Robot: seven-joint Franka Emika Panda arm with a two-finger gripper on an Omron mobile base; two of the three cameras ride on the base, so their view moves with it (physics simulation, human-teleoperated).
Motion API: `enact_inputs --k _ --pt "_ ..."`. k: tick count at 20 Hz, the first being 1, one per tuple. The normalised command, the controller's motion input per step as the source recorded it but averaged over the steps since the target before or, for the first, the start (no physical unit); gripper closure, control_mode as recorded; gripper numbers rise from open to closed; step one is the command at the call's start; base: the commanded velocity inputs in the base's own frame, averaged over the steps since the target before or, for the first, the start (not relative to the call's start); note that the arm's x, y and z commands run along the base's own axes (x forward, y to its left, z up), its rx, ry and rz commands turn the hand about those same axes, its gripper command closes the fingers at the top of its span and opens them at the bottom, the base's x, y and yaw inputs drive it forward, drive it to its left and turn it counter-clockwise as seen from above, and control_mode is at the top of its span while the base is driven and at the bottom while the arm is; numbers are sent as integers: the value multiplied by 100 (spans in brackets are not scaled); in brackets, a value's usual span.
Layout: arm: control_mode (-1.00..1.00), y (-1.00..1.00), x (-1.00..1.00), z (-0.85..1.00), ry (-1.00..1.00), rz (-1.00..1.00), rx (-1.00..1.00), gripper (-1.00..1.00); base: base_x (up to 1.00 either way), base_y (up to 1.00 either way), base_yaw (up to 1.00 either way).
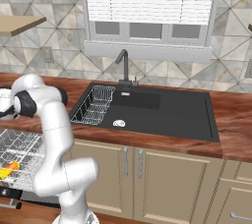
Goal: Pick up the cup and bowl from the counter, place them in the dishwasher, and close the dishwasher door.
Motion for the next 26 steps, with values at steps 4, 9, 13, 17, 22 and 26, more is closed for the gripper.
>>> enact_inputs --k 4,9,13,17,22,26 --pt "-100 0 0 -29 0 0 0 100 0 0 0" --pt "-100 -1 0 -33 0 0 2 100 0 0 0" --pt "-100 -11 0 -27 0 0 7 100 0 0 0" --pt "-100 -11 -4 -11 -1 0 9 100 0 0 0" --pt "-100 0 -74 26 -10 0 3 100 0 0 0" --pt "-100 0 -97 37 -12 0 2 100 0 0 0"
